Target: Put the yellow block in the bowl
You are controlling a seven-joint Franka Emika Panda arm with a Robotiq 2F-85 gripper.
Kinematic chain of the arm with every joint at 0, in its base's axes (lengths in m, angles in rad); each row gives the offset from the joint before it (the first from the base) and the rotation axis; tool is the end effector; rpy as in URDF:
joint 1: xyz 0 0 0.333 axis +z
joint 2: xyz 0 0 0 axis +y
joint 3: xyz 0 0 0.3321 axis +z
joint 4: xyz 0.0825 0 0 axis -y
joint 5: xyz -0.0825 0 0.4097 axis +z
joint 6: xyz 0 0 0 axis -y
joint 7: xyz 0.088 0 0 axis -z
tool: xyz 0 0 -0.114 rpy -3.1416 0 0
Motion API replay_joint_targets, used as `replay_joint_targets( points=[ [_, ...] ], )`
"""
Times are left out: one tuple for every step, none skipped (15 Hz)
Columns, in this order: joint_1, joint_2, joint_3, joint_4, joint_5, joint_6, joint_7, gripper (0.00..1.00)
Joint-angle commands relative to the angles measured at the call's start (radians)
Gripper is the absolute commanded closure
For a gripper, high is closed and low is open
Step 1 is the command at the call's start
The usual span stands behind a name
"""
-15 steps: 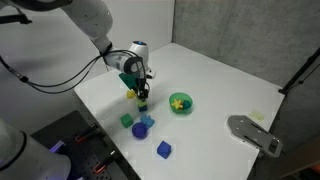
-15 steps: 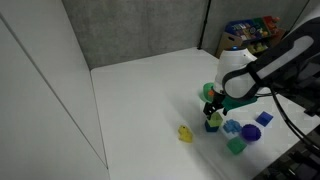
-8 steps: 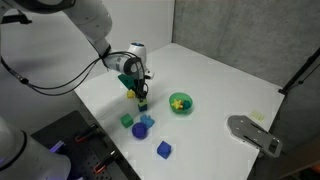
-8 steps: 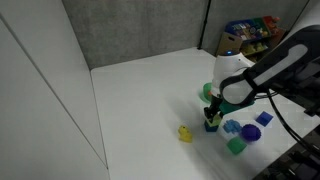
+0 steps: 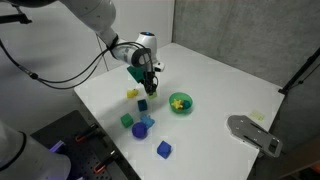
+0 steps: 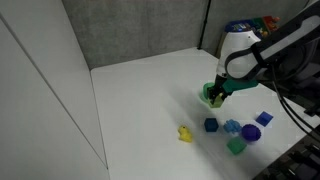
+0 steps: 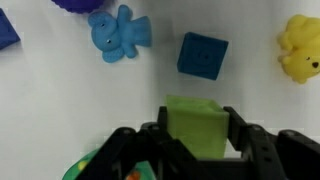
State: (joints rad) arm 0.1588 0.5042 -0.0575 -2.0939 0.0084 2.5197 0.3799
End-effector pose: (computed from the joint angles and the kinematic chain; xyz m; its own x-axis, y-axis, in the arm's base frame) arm 0.5911 0.0594 0.1559 0.9588 -0.2769 -0.0632 -0.2740 -0.9604 0.0505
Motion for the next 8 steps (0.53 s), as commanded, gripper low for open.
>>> replay_joint_targets(
  points=[
    [-0.049, -0.024, -0.011, 0.061, 0.005, -0.045, -0.032, 0.68],
    [-0.060, -0.019, -0.014, 0.082, 0.003, -0.046, -0.035, 0.68],
    [-0.066, -0.012, -0.024, 0.104, -0.006, -0.043, -0.032, 0.68],
    [-0.075, -0.005, -0.026, 0.124, -0.006, -0.042, -0.035, 0.68],
    [-0.076, 0.007, -0.039, 0.151, -0.016, -0.044, -0.028, 0.68],
    [-0.081, 0.016, -0.044, 0.170, -0.020, -0.045, -0.028, 0.68],
    [-0.083, 0.029, -0.054, 0.194, -0.027, -0.043, -0.025, 0.68],
    [-0.083, 0.043, -0.064, 0.216, -0.035, -0.043, -0.022, 0.68]
  ],
)
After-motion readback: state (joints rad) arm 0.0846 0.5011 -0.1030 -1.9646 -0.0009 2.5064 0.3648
